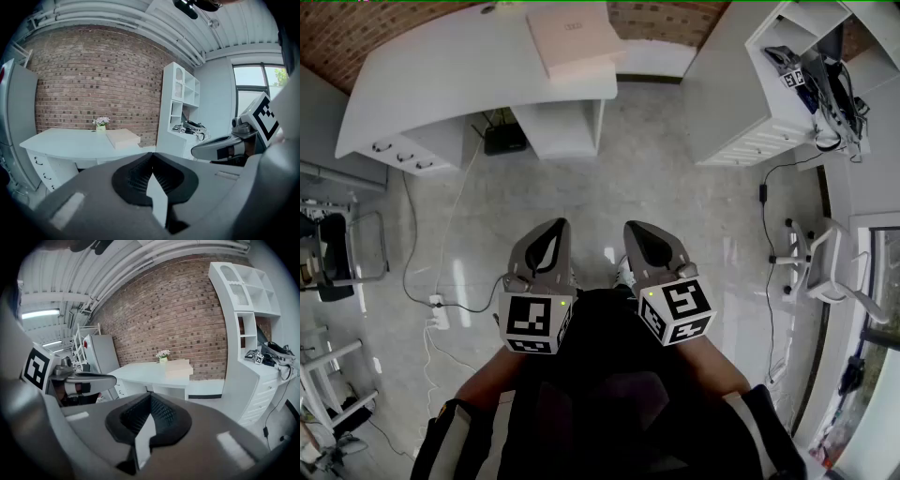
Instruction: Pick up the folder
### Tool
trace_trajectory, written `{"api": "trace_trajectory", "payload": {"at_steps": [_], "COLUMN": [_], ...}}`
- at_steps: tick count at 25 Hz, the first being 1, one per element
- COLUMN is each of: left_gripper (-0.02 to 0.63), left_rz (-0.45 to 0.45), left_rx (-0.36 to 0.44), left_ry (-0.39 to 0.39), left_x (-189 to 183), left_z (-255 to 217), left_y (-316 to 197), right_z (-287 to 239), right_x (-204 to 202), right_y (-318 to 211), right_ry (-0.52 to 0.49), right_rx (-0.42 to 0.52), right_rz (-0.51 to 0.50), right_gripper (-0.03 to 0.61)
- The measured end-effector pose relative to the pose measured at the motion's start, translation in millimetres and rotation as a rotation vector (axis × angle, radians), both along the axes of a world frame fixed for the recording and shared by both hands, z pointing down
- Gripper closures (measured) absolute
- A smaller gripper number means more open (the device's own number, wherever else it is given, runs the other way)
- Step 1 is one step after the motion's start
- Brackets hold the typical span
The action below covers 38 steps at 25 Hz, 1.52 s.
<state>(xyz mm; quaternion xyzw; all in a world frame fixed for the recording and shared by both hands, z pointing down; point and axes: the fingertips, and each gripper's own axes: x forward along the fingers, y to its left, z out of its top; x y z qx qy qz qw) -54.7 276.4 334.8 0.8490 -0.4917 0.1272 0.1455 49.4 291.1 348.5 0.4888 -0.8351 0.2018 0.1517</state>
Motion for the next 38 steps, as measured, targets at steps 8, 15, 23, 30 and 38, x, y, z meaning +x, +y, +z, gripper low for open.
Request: {"api": "trace_trajectory", "payload": {"at_steps": [8, 15, 23, 30, 38], "left_gripper": [0.612, 0.612, 0.612, 0.612, 0.612], "left_rz": [-0.001, 0.014, 0.018, 0.018, -0.021], "left_rx": [0.001, 0.014, 0.012, 0.007, 0.012], "left_ry": [0.006, 0.021, 0.053, 0.077, 0.059], "left_x": [-12.3, -25.0, -52.8, -75.5, -79.9], "left_z": [3.4, 0.9, 5.4, 12.8, 13.0], "left_y": [-7.1, -11.8, -15.3, -17.2, -48.0], "right_z": [1.1, -1.7, 2.3, 6.4, 10.9], "right_x": [-8.4, -21.8, -45.8, -65.6, -68.0], "right_y": [-9.1, -12.4, -16.2, -19.0, -54.8], "right_ry": [-0.047, -0.032, -0.005, 0.023, 0.002], "right_rx": [-0.014, -0.004, -0.015, -0.019, -0.020], "right_rz": [0.022, 0.034, 0.053, 0.062, 0.033], "right_gripper": [0.577, 0.577, 0.577, 0.577, 0.577]}}
